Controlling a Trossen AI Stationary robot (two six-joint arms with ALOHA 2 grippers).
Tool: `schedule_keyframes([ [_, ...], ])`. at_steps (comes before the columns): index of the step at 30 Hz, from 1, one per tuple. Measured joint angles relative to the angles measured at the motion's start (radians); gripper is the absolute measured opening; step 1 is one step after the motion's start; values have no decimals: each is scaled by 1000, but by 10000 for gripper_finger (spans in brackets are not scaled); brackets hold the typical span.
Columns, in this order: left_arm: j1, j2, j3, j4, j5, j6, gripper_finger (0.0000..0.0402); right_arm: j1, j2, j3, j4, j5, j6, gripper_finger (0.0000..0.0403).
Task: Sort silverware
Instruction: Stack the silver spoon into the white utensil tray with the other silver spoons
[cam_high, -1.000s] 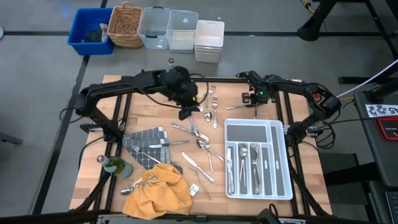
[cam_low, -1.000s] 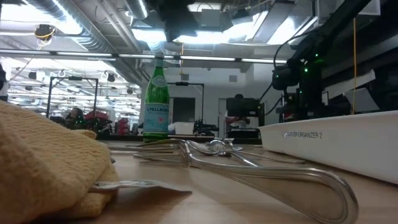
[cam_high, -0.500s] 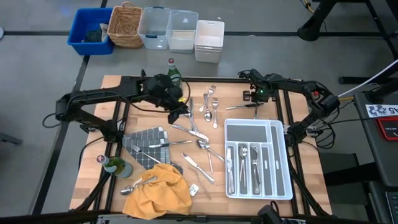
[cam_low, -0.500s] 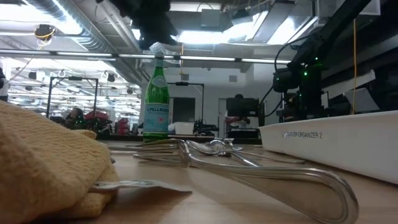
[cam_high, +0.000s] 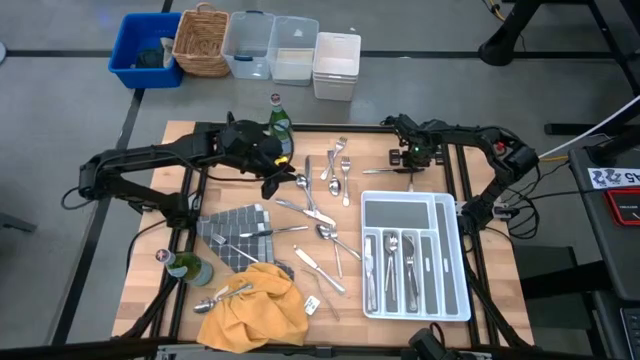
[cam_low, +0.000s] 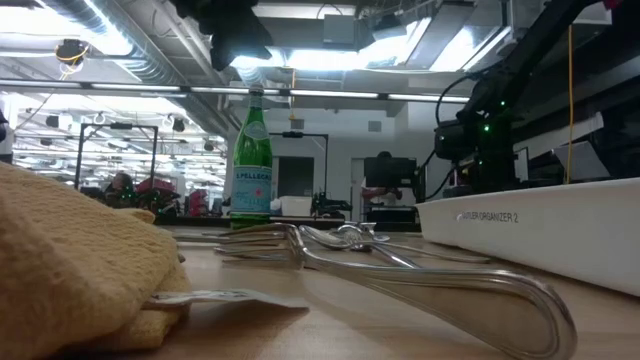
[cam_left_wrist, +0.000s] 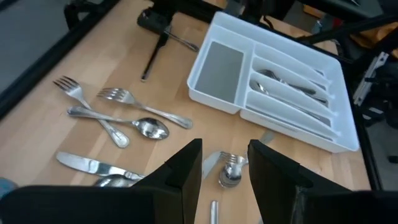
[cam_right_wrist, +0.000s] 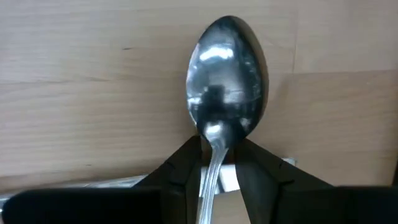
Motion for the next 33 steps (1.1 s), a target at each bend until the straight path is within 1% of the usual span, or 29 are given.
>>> schedule_keyframes([
  [2, 0, -4, 0, -1, -7, 0, 117, 1, 0, -1, 3, 3, 0, 94],
  [4, 0, -9, 0, -1, -8, 0, 117, 1, 0, -1, 5, 0, 0, 82],
  [9, 0, -39, 0, -5, -10, 0, 117, 2, 1, -1, 12, -5, 0, 27],
  [11, -2, -62, 0, -4, -17, 8, 117, 2, 1, -1, 12, -5, -2, 14],
  [13, -10, -88, 0, -4, -37, 23, 117, 2, 1, -1, 12, -7, -3, 14],
  [17, -48, -146, -16, 5, -115, 27, 117, 1, 1, -1, 12, -19, -6, 29],
  [20, -80, -198, -78, 14, -158, 3, 117, 1, 1, -1, 12, -20, -6, 23],
  [23, -110, -251, -172, 76, -186, -44, 117, 1, 0, -1, 12, -26, -6, 13],
  [27, -140, -312, -287, 172, -189, -103, 117, 0, -14, -2, 10, -41, -6, 15],
  [33, -177, -342, -408, 282, -189, -138, 117, 0, -59, 47, -15, -46, -7, 14],
])
